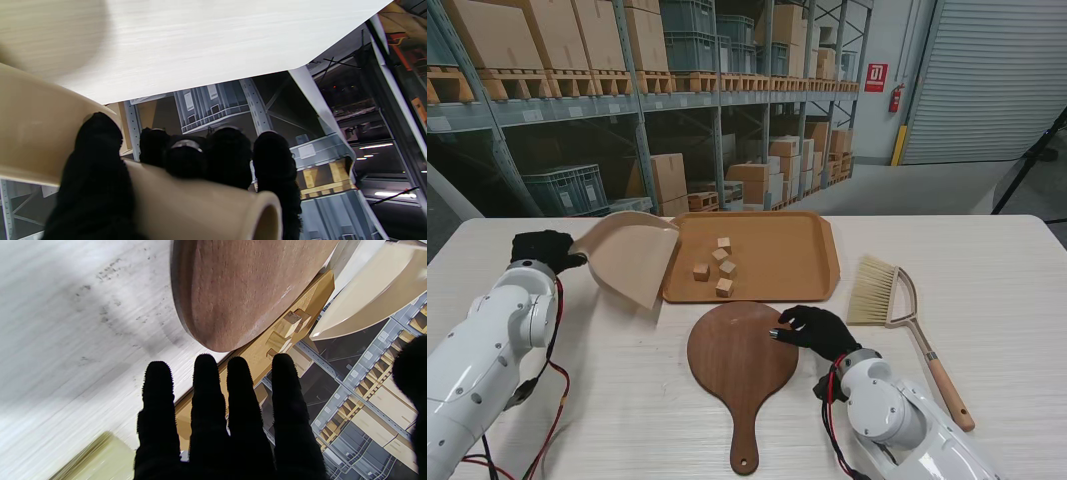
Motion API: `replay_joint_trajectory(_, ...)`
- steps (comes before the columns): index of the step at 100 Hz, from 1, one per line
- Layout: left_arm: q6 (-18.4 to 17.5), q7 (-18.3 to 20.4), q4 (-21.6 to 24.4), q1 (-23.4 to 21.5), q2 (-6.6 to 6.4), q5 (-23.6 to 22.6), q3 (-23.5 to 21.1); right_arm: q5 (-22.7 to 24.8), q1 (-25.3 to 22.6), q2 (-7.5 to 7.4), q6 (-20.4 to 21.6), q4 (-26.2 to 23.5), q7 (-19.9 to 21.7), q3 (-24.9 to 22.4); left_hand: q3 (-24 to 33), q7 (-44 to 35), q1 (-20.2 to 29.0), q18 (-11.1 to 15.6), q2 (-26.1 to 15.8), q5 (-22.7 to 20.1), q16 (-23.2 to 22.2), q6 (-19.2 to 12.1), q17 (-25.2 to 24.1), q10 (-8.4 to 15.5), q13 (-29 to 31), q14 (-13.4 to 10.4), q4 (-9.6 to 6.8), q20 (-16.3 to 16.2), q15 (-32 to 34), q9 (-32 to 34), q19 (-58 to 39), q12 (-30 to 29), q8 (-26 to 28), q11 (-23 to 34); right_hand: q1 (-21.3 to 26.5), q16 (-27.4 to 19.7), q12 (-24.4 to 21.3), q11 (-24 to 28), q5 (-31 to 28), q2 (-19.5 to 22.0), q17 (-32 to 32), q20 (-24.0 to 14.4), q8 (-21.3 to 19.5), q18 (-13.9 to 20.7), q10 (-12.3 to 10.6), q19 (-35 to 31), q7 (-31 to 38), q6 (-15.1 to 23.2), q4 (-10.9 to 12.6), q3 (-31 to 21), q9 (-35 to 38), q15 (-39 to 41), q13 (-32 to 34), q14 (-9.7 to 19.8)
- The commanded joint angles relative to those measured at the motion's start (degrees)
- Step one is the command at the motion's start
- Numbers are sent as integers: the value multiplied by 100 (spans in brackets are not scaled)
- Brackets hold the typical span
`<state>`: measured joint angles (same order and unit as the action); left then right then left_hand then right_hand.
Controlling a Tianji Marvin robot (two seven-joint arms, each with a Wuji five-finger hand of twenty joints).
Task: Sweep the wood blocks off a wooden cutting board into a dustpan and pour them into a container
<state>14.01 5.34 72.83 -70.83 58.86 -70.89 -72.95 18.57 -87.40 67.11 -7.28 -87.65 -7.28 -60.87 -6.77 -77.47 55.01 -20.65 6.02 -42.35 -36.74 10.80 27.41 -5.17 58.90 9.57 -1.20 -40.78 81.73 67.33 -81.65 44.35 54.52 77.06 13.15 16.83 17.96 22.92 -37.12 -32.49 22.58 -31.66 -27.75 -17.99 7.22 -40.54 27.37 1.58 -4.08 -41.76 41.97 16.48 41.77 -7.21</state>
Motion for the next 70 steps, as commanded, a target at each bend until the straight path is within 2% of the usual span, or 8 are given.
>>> replay_joint_trajectory(1, 137, -6, 94, -259, -40, -48, -99, 0, -30, 36, -34, -9, 30, 14, 647, -186, 766, -126, -921, -581, 37, 479, 1, 924, 407, -767, -62, -177, 108, 512, -288, -5, -85, 558, 61, 86, 66, 70, -98, 115, -18, -137, -66, -228, -90, 9, 74, 129, 25, 127, 100, 102, 105, 2)
replay_joint_trajectory(21, 498, -251, 487, -962, 3, -294, -574, 10, -37, 48, -59, -25, -27, -5, 646, -185, 772, -140, -924, -581, 36, 479, 3, 924, 408, -756, -56, -178, 111, 512, -286, -4, -82, 558, 107, 86, 68, 76, -106, 134, -17, -137, -66, -227, -92, 8, 76, 131, 29, 152, 107, 105, 101, 3)
replay_joint_trajectory(37, 768, -360, 599, -1341, 33, -312, -743, 20, -45, 42, -58, -33, -16, -22, 644, -184, 772, -150, -929, -581, 37, 479, 0, 918, 412, -744, -50, -179, 116, 511, -283, -3, -81, 558, 132, 86, 66, 74, -105, 146, -22, -137, -64, -232, -85, 10, 76, 130, 34, 177, 102, 109, 103, -4)
replay_joint_trajectory(70, 1115, -465, 295, -1420, 45, -90, -516, 25, -51, 33, -61, -49, 18, -29, 613, -178, 697, -103, -1037, -458, 43, 400, -37, 935, 335, -793, -5, -172, 80, 435, -258, 2, -58, 536, 165, 85, 66, 78, -106, 163, -19, -138, -64, -226, -81, 7, 80, 129, 41, 204, 106, 111, 102, 5)
